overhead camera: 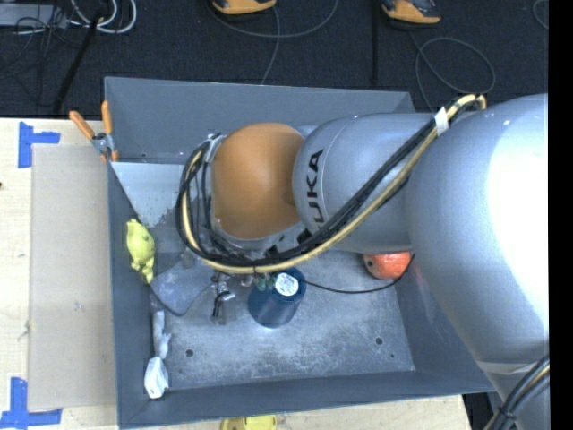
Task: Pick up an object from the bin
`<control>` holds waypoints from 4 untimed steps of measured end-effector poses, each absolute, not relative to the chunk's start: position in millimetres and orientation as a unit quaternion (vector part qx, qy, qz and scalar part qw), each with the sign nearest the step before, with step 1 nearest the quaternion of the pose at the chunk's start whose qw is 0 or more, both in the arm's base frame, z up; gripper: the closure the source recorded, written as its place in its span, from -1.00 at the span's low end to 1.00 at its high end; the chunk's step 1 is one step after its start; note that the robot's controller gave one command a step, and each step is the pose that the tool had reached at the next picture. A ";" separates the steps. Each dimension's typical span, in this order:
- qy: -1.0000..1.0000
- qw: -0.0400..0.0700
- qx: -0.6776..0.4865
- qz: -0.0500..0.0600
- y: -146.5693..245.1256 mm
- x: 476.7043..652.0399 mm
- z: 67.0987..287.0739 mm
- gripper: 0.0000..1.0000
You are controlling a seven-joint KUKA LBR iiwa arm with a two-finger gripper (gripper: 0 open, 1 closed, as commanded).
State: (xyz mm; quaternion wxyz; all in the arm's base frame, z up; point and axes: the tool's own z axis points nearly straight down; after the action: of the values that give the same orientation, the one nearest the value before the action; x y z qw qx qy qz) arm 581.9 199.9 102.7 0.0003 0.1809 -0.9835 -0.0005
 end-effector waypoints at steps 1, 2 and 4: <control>-0.997 -0.001 0.083 0.000 204.5 592.7 103.5 -1.00; -0.989 -0.002 0.148 0.000 214.3 596.4 69.8 -1.00; -0.999 -0.004 0.033 -0.002 206.2 598.7 72.3 1.00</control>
Offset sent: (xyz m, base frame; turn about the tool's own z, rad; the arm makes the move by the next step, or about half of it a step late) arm 0.0134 0.0148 -0.0327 0.0654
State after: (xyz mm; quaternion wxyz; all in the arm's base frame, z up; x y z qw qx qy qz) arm 598.7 206.2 72.3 -0.0042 0.0332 -0.9994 -0.0018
